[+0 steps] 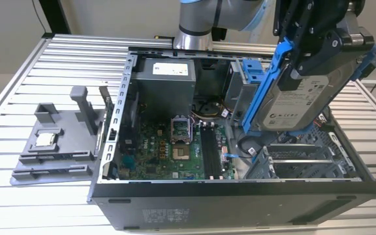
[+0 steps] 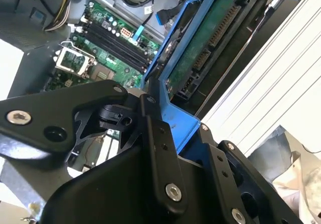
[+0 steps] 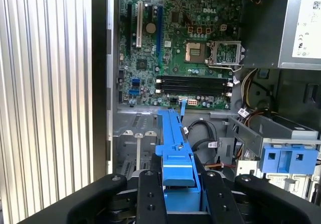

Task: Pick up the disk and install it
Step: 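Pick up the disk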

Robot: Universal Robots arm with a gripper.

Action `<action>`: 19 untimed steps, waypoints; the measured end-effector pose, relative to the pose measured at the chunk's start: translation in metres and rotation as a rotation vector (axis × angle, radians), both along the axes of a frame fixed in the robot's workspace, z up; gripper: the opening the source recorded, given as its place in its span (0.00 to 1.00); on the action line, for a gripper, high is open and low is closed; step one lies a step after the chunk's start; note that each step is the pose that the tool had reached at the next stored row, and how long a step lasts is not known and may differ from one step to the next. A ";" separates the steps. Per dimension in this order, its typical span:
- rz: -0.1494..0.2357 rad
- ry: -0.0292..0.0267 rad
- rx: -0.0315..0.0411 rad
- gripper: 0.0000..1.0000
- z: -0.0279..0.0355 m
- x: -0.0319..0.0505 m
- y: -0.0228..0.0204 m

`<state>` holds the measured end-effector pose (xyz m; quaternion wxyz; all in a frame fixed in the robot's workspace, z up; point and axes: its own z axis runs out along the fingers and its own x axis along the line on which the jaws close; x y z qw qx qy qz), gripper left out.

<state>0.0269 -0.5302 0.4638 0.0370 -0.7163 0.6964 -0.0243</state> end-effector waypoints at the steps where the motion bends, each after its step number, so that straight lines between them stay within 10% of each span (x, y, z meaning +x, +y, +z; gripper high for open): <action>1: 0.000 0.0000 0.0001 0.00 -0.0001 0.0001 0.0000; 19: 0.000 0.0000 0.0000 0.00 -0.0036 0.0143 -0.0017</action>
